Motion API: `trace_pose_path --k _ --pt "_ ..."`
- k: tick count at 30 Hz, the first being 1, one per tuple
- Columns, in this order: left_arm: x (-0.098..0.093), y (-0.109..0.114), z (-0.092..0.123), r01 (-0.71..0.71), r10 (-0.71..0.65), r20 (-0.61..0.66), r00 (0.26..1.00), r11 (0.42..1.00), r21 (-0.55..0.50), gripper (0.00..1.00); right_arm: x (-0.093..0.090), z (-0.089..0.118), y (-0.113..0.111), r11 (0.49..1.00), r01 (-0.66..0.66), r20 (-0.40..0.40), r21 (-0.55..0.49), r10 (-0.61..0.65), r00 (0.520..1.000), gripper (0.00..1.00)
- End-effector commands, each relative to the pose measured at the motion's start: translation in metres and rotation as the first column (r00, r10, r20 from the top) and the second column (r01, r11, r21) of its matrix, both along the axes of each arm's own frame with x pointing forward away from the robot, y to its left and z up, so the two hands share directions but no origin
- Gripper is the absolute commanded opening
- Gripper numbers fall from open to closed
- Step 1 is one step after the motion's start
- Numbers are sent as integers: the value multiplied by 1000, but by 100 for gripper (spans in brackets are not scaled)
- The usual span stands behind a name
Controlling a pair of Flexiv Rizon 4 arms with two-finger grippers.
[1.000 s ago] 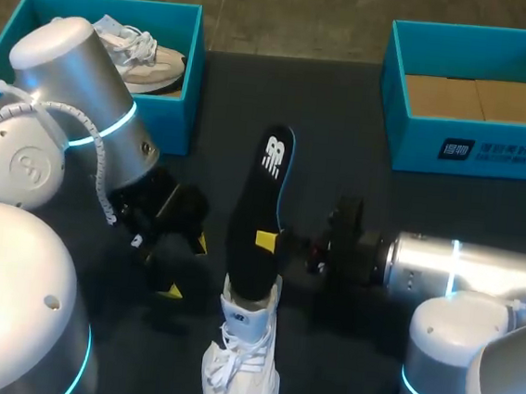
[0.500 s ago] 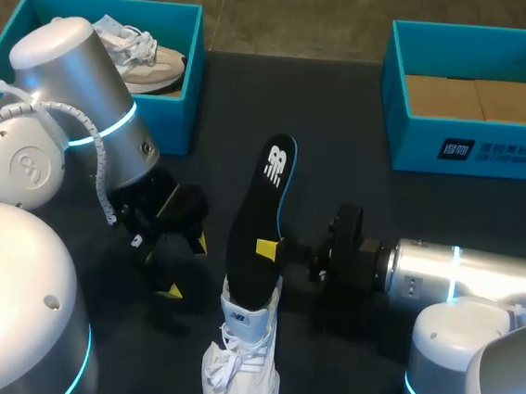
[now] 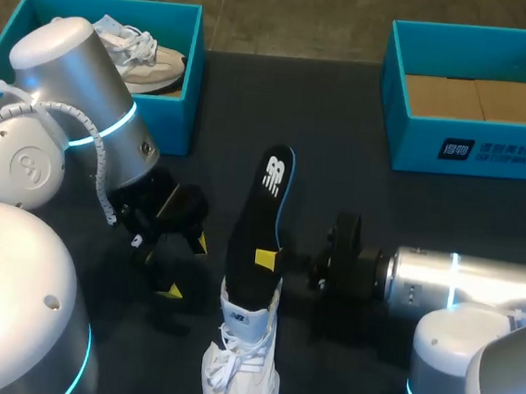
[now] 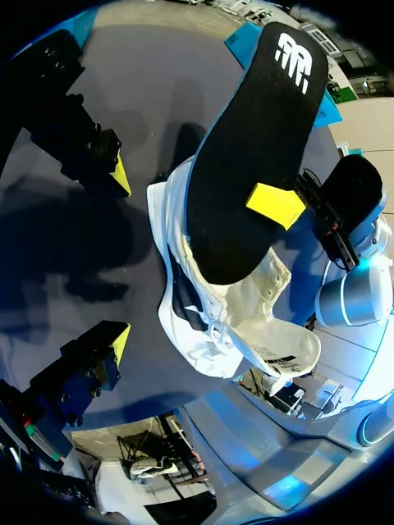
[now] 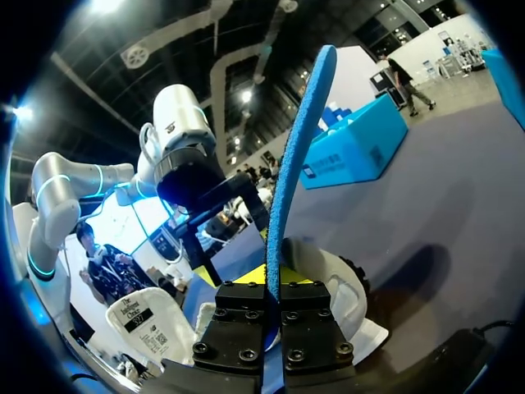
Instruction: Take the shoe out of the shoebox, open the shoe tongue, remove and reinsert the insole, then place the shoe into the shoebox
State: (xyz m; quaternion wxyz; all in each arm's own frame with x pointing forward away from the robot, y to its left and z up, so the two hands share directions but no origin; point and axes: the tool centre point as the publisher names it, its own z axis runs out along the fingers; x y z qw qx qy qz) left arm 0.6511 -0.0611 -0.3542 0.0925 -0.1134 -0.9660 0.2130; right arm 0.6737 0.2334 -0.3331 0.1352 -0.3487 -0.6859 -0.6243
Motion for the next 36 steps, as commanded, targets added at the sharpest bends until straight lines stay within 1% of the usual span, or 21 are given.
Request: trace_pose_path --k 1,10,22,27,29,33,36 --pt "-1 0 -1 0 0 1 1000 1000 0 100 -3 -1 2 1000 -7 -12 -11 7 1000 0" --pt "-1 0 -1 0 0 1 1000 1000 0 100 -13 -8 2 1000 -12 -30 -9 12 999 0" --pt "-1 0 -1 0 0 1 1000 1000 0 100 -26 -20 5 999 -45 -76 1 45 996 0" --pt "-1 0 -1 0 0 1 1000 1000 0 100 -30 -21 4 998 -60 -85 20 61 994 0" --pt "-1 0 -1 0 0 1 1000 1000 0 100 -33 -21 3 997 -70 -91 45 74 993 0" --pt "-1 0 -1 0 0 1 1000 1000 0 100 -35 -21 5 994 -91 -133 57 98 986 0" --pt "-1 0 -1 0 0 1 1000 1000 0 100 -35 -23 6 992 -99 -140 72 108 984 0"
